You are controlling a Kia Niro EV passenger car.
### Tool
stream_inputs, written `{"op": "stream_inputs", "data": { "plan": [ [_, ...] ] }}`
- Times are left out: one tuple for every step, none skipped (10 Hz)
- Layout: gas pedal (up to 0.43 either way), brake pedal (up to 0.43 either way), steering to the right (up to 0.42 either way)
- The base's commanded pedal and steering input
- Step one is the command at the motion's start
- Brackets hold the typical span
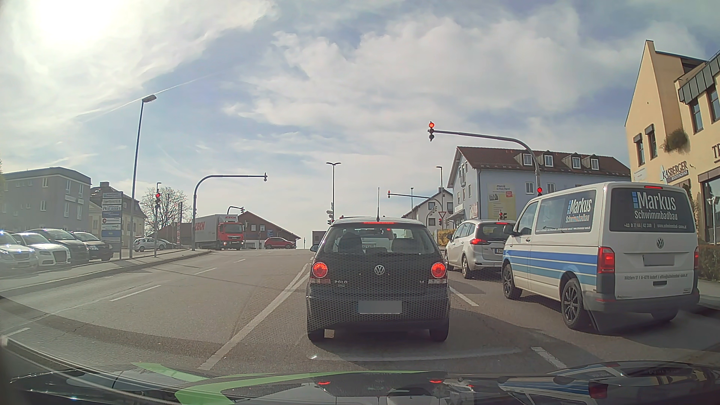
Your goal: Follow the waypoints while adhering to traffic rules and regulations
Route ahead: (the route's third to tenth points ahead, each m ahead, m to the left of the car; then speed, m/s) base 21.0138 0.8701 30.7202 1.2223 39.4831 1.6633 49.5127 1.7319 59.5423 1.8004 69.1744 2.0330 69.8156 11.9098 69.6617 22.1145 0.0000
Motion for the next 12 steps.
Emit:
{"op": "stream_inputs", "data": {
  "plan": [
    [0.000, 0.354, -0.032],
    [0.000, 0.354, -0.032],
    [0.000, 0.354, -0.032],
    [0.000, 0.354, -0.032],
    [0.000, 0.354, -0.032],
    [0.000, 0.354, -0.032],
    [0.000, 0.354, -0.032],
    [0.000, 0.354, -0.032],
    [0.000, 0.354, -0.032],
    [0.000, 0.354, -0.032],
    [0.000, 0.354, -0.032],
    [0.000, 0.354, -0.032]
  ]
}}
